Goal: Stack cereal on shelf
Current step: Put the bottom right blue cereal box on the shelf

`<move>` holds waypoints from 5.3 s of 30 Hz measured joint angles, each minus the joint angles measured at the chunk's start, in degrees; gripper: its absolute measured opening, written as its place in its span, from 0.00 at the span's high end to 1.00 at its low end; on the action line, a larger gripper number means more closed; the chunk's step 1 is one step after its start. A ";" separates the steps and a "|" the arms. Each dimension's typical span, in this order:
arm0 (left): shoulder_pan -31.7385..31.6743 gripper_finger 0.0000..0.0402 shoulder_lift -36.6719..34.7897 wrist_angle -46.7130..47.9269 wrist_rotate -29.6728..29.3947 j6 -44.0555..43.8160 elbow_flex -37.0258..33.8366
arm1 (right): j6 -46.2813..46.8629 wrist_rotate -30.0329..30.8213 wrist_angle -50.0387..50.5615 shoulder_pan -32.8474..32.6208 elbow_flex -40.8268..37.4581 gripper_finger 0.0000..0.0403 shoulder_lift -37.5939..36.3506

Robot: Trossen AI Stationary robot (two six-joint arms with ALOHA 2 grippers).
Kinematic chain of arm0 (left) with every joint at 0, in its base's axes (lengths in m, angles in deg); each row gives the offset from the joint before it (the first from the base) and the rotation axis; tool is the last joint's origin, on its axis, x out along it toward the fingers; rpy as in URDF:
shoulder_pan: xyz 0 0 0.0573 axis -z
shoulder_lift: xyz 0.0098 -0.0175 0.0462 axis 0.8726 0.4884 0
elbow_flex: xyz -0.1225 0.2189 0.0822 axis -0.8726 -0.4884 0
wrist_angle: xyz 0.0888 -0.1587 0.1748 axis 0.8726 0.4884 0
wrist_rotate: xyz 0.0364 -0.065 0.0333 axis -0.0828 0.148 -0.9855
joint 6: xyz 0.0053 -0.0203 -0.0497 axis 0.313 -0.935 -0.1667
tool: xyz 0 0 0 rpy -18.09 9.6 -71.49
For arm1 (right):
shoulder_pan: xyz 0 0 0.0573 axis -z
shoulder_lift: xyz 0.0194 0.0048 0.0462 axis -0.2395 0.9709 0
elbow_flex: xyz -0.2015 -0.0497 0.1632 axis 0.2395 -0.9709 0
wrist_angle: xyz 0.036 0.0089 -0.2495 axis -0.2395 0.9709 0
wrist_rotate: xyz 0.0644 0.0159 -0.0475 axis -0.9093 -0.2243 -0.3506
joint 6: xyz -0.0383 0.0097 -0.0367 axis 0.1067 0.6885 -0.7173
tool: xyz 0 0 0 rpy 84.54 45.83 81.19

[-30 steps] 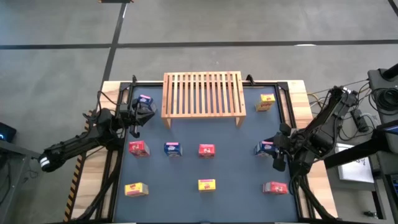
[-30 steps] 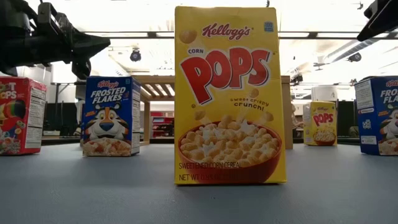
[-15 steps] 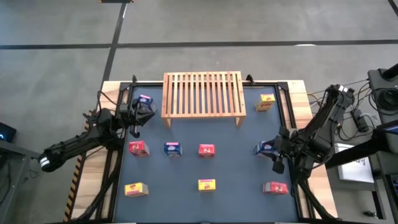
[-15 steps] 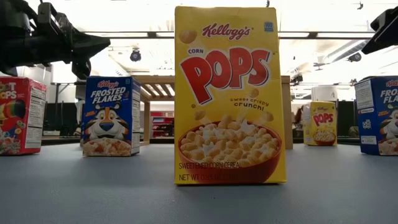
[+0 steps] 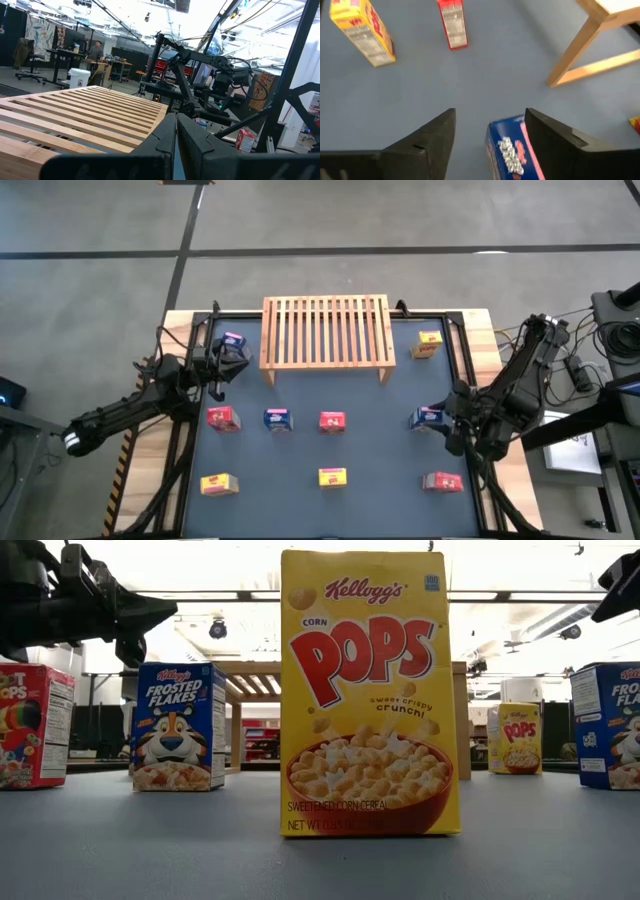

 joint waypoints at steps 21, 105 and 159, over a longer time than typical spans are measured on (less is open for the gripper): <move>0.02 1.00 -0.01 0.00 0.01 0.00 0.00 | 1.89 -4.36 7.19 4.07 -0.04 0.11 1.30; 0.02 1.00 -0.01 0.00 0.01 -0.02 -0.01 | -24.54 -26.26 -7.52 23.54 -9.55 0.43 2.42; 0.02 1.00 0.00 0.00 0.01 -0.01 0.00 | -28.54 -22.83 -7.93 23.54 1.46 0.55 2.40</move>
